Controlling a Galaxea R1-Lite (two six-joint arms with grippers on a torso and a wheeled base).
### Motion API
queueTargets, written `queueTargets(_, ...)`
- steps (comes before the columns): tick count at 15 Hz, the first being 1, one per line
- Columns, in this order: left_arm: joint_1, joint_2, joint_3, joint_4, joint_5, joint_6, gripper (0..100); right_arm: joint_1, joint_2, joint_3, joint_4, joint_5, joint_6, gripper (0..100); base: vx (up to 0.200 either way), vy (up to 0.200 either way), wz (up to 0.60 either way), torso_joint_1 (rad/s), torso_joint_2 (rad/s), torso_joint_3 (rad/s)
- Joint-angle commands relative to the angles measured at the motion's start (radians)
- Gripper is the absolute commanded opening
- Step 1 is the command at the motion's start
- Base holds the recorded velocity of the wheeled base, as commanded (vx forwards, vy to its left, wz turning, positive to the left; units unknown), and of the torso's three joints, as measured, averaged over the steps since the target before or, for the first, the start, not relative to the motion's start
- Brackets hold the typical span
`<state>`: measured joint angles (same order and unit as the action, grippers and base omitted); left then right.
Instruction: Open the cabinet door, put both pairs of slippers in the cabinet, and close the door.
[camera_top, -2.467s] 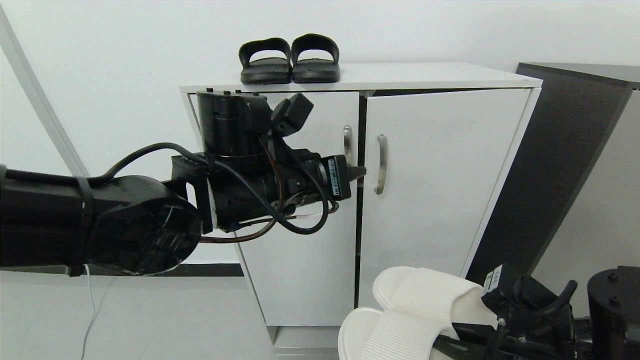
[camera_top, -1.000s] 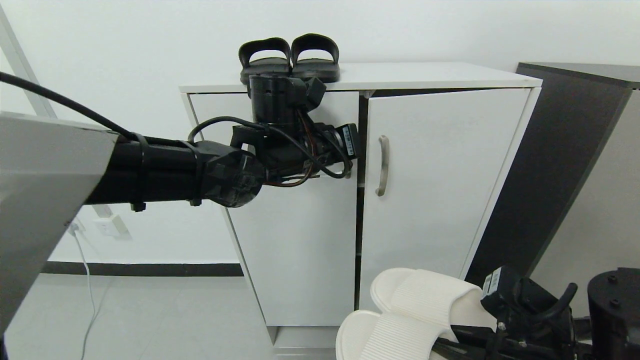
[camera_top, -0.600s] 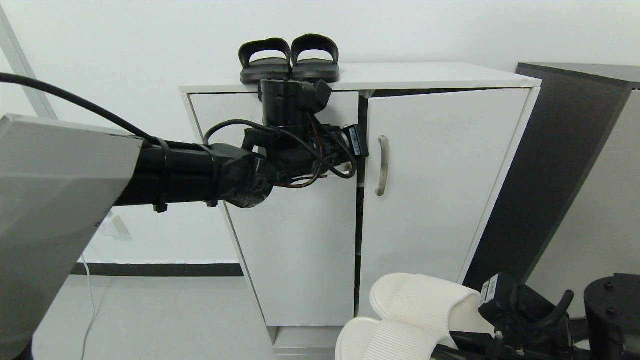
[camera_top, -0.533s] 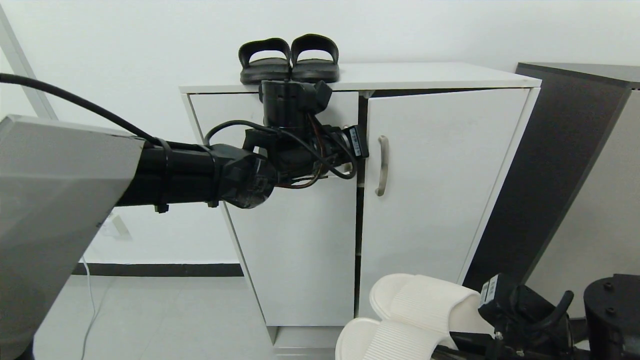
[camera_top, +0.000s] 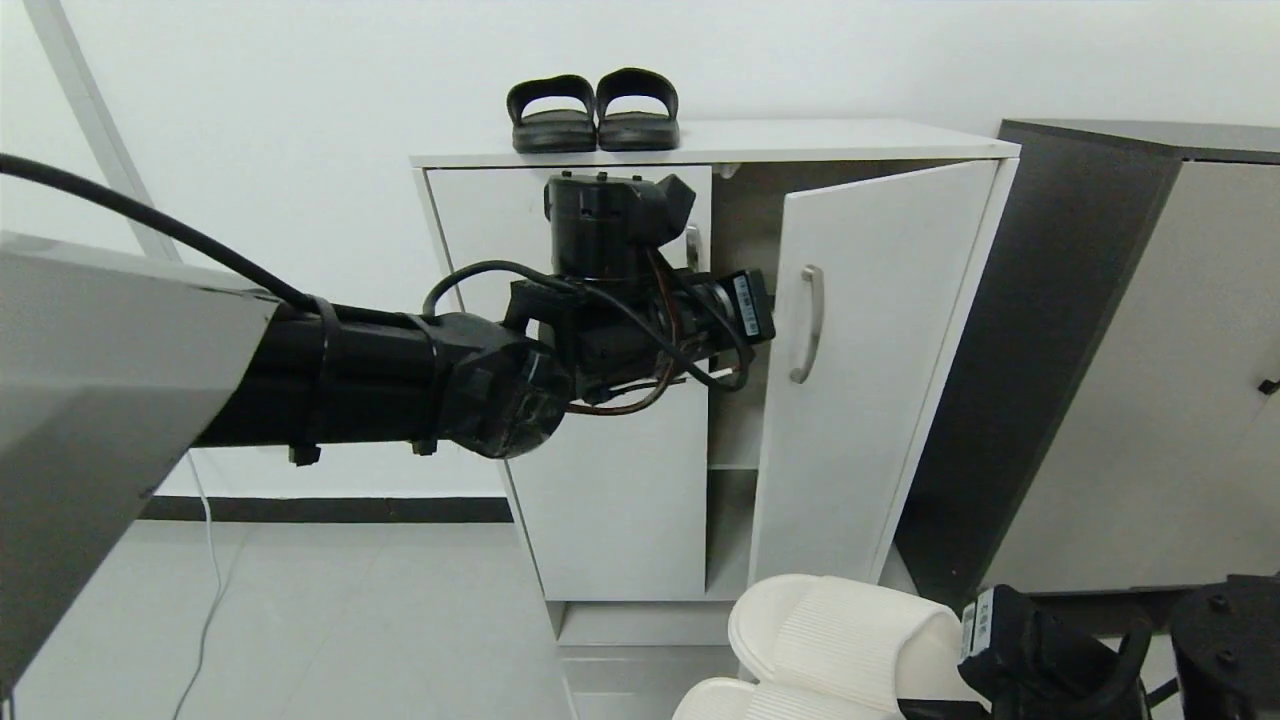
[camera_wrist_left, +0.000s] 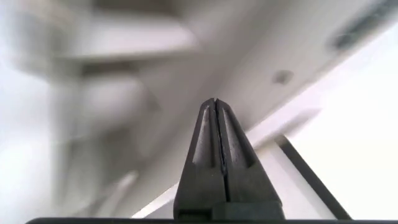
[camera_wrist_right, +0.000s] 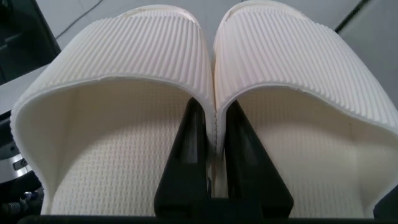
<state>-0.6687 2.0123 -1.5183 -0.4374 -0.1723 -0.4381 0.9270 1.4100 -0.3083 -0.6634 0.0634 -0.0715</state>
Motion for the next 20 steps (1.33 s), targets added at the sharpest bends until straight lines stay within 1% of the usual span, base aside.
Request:
queueTargets(1,-0.068,-0.029,0.035,-0.040,0.001,0.001,0,0.003,-0.006,0.006,0.001,0.001,-0.001,0,-0.200,0.000,0.00,0.007,0.01,0.007)
queueTargets(3,-0.063,-0.018,0.030,-0.044,0.001,0.001,0,0.003,-0.008,0.009,-0.001,0.001,-0.002,0,-0.200,0.000,0.00,0.005,0.00,0.002)
queueTargets(6,-0.005,-0.014,0.041,-0.053,0.002,0.007,0,0.003,-0.005,0.009,-0.002,0.001,-0.001,0,0.000,0.000,0.00,0.000,0.00,0.000)
queueTargets(7,0.024,-0.023,0.066,-0.083,0.002,0.007,0,0.003,-0.005,0.009,-0.002,0.001,-0.001,0,0.000,0.000,0.00,0.000,0.00,0.000)
queueTargets(8,0.041,-0.035,0.087,-0.107,0.011,0.007,0,0.003,-0.005,0.009,-0.004,0.001,-0.001,0,0.000,0.000,0.00,0.000,0.00,0.000)
queueTargets(10,0.055,-0.064,0.136,-0.141,0.054,0.007,0,0.001,-0.002,0.006,-0.004,0.001,0.001,0,0.000,0.000,0.00,0.000,0.00,0.000)
queueTargets(11,0.077,-0.101,0.188,-0.167,0.088,0.007,0,-0.008,0.010,-0.005,-0.005,-0.001,0.009,0,0.000,0.000,0.00,0.000,0.00,0.000)
queueTargets(12,0.097,-0.144,0.239,-0.185,0.105,0.007,0,-0.031,0.033,-0.022,-0.005,-0.005,0.013,0,0.000,0.000,0.00,0.000,0.00,0.000)
queueTargets(14,0.143,-0.247,0.354,-0.185,0.109,0.007,0,-0.082,0.066,-0.043,-0.022,-0.002,0.015,0,0.000,0.000,0.00,0.000,0.00,0.000)
queueTargets(15,0.159,-0.280,0.394,-0.184,0.109,0.007,0,-0.088,0.076,-0.046,-0.038,-0.002,0.016,0,0.000,0.000,0.00,0.000,0.00,0.000)
queueTargets(16,0.186,-0.357,0.472,-0.182,0.109,0.007,0,-0.094,0.095,-0.048,-0.076,-0.005,0.036,0,0.000,0.000,0.00,0.000,0.00,0.000)
queueTargets(18,0.201,-0.504,0.583,-0.175,0.111,0.007,0,-0.096,0.116,-0.046,-0.117,-0.007,0.053,0,0.000,0.000,0.00,0.000,0.00,0.000)
queueTargets(19,0.204,-0.550,0.615,-0.165,0.113,0.007,0,-0.099,0.116,-0.046,-0.120,-0.008,0.055,0,0.000,0.000,0.00,0.000,0.00,0.000)
queueTargets(20,0.204,-0.690,0.704,-0.113,0.142,0.009,0,-0.100,0.116,-0.045,-0.122,-0.008,0.056,0,0.000,0.000,0.00,0.000,0.00,0.000)
